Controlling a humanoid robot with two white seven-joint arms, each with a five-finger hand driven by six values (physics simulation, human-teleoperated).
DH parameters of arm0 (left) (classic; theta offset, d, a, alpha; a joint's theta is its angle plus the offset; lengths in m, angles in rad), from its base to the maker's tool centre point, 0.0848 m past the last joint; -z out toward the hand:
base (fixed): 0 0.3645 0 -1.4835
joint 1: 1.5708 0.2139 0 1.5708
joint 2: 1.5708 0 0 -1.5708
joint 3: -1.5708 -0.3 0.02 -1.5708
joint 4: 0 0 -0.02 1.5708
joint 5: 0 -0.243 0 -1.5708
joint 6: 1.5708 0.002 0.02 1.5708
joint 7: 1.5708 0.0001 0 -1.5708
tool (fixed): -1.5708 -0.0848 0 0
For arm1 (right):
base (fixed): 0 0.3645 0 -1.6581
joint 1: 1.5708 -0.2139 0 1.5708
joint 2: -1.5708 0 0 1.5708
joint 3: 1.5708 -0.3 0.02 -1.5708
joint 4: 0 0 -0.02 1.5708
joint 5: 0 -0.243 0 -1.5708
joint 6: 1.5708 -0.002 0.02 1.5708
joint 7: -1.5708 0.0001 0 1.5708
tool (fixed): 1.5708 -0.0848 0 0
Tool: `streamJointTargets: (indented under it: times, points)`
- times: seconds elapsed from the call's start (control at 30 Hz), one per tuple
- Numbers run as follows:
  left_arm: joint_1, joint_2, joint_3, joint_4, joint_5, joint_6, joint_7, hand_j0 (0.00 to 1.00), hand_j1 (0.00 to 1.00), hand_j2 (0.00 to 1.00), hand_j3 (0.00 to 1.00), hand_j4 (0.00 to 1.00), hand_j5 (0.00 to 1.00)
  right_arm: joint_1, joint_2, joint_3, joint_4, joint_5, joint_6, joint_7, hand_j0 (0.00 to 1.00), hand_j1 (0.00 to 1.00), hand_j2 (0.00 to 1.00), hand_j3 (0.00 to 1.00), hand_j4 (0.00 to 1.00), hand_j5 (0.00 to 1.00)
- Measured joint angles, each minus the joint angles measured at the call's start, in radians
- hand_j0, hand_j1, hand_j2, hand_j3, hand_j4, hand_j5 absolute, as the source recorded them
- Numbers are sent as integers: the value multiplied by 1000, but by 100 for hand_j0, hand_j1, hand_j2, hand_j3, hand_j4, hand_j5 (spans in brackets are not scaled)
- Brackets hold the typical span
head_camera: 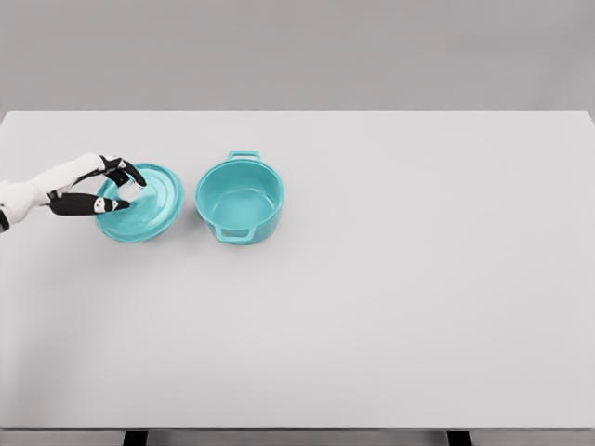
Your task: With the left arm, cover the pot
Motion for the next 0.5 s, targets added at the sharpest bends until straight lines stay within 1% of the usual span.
streamJointTargets:
  times: [0.23, 0.5]
  points:
    - [-14, 1, 4, -28, -3, 1, 0, 54, 54, 54, 54, 54, 54, 0, 0, 0, 0, 0, 0, 0, 100, 100, 100, 100, 100, 100]
    - [-40, 2, 4, -36, -3, 2, 0, 54, 54, 54, 54, 54, 54, 2, 0, 0, 0, 0, 0, 0, 100, 100, 100, 100, 100, 100]
